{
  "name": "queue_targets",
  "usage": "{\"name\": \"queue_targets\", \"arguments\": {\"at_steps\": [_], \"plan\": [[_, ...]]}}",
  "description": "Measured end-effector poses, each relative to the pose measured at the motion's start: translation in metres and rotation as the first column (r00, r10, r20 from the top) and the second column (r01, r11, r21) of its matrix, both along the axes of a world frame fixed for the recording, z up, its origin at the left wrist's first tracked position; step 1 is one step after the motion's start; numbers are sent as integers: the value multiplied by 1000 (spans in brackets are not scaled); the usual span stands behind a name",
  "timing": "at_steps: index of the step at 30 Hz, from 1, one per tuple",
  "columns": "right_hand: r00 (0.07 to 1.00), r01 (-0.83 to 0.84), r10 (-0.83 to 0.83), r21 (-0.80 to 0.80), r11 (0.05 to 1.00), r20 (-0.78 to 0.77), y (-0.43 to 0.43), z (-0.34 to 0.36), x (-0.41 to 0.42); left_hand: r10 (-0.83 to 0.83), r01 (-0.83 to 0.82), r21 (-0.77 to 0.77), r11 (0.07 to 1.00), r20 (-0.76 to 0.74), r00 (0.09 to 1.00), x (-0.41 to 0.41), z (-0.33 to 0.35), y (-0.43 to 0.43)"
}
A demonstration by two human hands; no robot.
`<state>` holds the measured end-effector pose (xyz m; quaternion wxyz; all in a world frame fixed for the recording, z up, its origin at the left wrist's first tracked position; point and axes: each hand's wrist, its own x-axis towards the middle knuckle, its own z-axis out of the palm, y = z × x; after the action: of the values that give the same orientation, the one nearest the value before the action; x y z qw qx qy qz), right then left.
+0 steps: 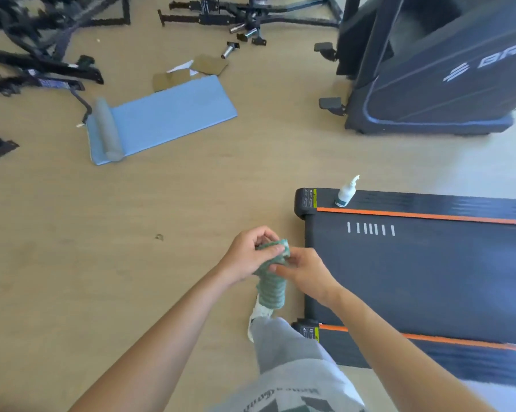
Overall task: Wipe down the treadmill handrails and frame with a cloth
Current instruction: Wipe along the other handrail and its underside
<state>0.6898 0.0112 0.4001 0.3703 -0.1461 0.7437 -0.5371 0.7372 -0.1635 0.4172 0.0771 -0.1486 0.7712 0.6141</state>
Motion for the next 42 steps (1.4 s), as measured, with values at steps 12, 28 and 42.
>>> {"name": "queue_targets", "arguments": {"at_steps": [12,28,42], "plan": [[810,568,-543,-65,821,220,-37,-6,-157,-447,483,-123,867,233,863,-202,-32,-87],[54,946,-962,296,136,269,-29,-98,-340,-711,576,417,703,411,570,-522,-113,-50],[-227,914,-918,395,-86,324,38,-277,-457,-585,633,123,764,545,600,-660,-315,68]]}}
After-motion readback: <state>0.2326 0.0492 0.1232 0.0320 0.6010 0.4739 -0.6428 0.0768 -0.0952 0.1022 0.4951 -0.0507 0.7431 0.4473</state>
